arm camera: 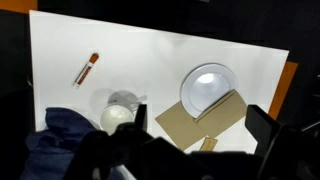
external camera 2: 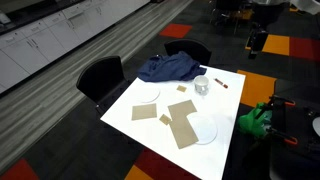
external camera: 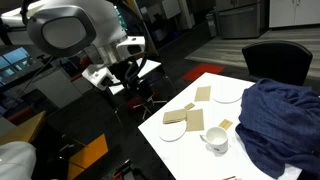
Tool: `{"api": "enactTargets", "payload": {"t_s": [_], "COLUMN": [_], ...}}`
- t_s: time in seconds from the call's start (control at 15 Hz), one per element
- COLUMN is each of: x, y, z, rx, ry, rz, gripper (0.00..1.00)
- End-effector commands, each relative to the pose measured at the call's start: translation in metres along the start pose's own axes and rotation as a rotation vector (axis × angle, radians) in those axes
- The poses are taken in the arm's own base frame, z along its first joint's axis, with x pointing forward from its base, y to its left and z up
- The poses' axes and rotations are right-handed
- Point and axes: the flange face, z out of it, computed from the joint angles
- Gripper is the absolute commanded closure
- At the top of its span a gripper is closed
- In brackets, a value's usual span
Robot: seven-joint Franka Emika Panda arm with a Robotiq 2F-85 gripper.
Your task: Put the marker in the mug
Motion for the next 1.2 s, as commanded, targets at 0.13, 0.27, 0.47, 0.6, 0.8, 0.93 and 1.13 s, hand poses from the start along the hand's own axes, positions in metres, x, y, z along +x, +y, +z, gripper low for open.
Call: {"api": "enactTargets", "payload": {"t_s": [0.13, 0.27, 0.47, 0.6, 0.8, 0.93, 1.13], "x": [0.000, 0.001, 0.008, 0.017, 0.031, 0.041, 0.053], "y": [0.000, 0.000, 0.008, 0.018, 0.041, 0.058, 0.080], "z": [0.000, 0.000, 0.003, 0.007, 0.024, 0.041, 0.067], "rx": [0.000, -0.014, -0.057, -0.087, -0.107, -0.108, -0.125], "ry": [-0.001, 0.001, 0.021, 0.044, 0.066, 0.087, 0.124], "rz": [0.000, 0.011, 0.088, 0.156, 0.256, 0.321, 0.407], "gripper": [0.00, 0.00, 0.00, 0.00, 0.00, 0.00, 0.00]}}
